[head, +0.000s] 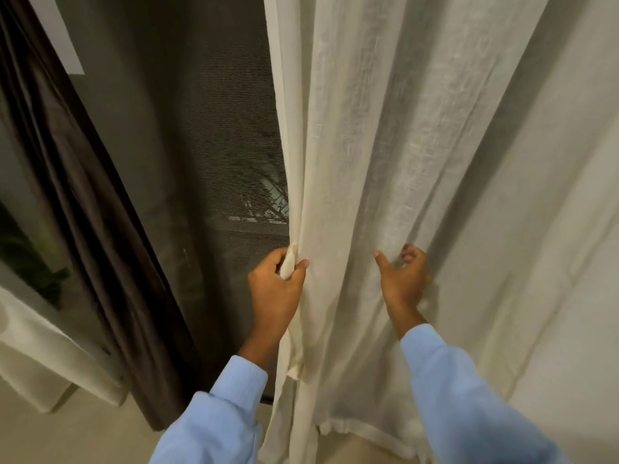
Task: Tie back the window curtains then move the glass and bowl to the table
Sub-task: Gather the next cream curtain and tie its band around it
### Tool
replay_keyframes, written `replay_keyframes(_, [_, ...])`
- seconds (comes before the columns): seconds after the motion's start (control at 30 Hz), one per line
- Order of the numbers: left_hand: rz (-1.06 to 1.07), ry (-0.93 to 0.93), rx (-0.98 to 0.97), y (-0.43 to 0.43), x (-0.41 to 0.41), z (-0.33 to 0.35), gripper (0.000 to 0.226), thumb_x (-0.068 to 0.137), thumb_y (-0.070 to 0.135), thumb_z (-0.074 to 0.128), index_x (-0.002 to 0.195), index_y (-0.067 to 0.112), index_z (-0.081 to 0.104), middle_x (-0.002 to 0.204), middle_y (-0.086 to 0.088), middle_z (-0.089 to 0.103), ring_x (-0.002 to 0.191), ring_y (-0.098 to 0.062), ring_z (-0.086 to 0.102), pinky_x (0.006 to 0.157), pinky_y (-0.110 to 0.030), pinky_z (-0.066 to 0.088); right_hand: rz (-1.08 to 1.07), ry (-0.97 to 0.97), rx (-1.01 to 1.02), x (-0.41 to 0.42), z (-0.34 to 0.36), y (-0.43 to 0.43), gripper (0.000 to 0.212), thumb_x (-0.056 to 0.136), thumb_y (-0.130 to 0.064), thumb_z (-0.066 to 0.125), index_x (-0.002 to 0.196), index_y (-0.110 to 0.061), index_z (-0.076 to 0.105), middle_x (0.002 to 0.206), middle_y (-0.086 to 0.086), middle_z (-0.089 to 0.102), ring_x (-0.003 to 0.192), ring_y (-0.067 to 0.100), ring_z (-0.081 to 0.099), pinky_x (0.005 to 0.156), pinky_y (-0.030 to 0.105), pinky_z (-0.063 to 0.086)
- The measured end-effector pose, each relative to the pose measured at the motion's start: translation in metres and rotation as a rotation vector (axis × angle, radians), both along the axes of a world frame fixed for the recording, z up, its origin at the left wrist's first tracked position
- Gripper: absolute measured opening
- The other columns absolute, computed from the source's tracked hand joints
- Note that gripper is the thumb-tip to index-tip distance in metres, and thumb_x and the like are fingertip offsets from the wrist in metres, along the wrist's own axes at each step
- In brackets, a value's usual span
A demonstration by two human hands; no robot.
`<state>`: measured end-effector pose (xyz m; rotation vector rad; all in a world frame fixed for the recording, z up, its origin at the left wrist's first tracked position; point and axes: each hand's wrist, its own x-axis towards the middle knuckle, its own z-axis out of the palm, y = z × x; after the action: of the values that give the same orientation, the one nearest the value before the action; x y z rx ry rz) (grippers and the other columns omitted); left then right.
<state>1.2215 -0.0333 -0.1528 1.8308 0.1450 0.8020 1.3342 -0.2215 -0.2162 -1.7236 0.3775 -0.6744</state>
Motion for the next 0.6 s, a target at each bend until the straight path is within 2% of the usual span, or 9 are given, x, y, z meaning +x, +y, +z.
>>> replay_keyframes(0.1, [-0.015,0.006,0.018,0.008,0.007,-0.001,0.019,0.079,0.023,0.076,0.09,0.032,0.064,0.08,0.024,0.062,0.075,0.001,0.063,0.066,-0.015,0.049,-0.017,-0.024,0.044,0.001,0.001,0.003,0.016,0.084,-0.028,0.072,0.092,-0.017,0.063,0.088,0.004,0.066,0.08,0.022,0.062,0.074,0.036,0.052])
replay_keyframes(0.13, [-0.02,0.005,0.026,0.013,0.011,-0.001,0.017,0.079,0.022,0.076,0.089,0.031,0.064,0.08,0.021,0.063,0.075,-0.001,0.063,0.066,-0.018,0.051,-0.034,-0.042,0.055,-0.001,0.002,0.007,0.011,0.086,-0.025,0.069,0.087,-0.016,0.063,0.082,0.005,0.066,0.074,0.023,0.061,0.069,0.035,0.05])
replay_keyframes(0.23, [-0.031,-0.011,0.036,0.027,0.022,-0.001,0.012,0.079,0.02,0.076,0.089,0.021,0.07,0.082,0.01,0.067,0.074,-0.006,0.064,0.067,-0.026,0.055,-0.083,-0.096,0.113,-0.013,0.001,0.022,0.011,0.087,-0.02,0.069,0.088,-0.01,0.064,0.082,0.008,0.067,0.076,0.024,0.062,0.069,0.028,0.044])
replay_keyframes(0.37, [-0.038,-0.027,0.058,0.04,0.035,-0.002,0.013,0.078,0.019,0.076,0.09,0.016,0.071,0.083,0.004,0.068,0.074,-0.009,0.064,0.067,-0.029,0.055,-0.056,-0.213,0.16,-0.038,0.006,0.051,0.008,0.087,-0.014,0.071,0.087,-0.008,0.065,0.077,0.007,0.066,0.072,0.021,0.061,0.067,0.031,0.049])
replay_keyframes(0.43, [-0.051,-0.056,0.085,0.045,0.041,-0.002,0.011,0.078,0.017,0.076,0.088,0.013,0.07,0.081,0.003,0.066,0.071,-0.009,0.061,0.064,-0.024,0.052,-0.035,-0.264,0.158,-0.052,0.01,0.07,0.004,0.087,-0.01,0.071,0.088,-0.011,0.067,0.076,0.003,0.066,0.07,0.02,0.061,0.067,0.029,0.051])
replay_keyframes(0.53, [-0.051,-0.096,0.16,0.05,0.044,-0.003,0.01,0.079,0.013,0.074,0.087,0.008,0.071,0.077,0.005,0.06,0.065,-0.008,0.055,0.061,-0.012,0.042,0.016,-0.342,0.195,-0.072,0.014,0.099,0.011,0.086,-0.004,0.072,0.089,-0.012,0.067,0.078,0.002,0.067,0.068,0.013,0.062,0.066,0.021,0.051])
replay_keyframes(0.6, [-0.052,-0.109,0.232,0.053,0.044,-0.005,0.007,0.081,0.012,0.072,0.086,0.007,0.071,0.075,0.007,0.055,0.062,-0.007,0.053,0.059,-0.009,0.039,0.067,-0.389,0.171,-0.08,0.015,0.115,0.013,0.083,0.0,0.074,0.091,-0.009,0.067,0.08,0.002,0.067,0.069,0.01,0.062,0.067,0.019,0.051])
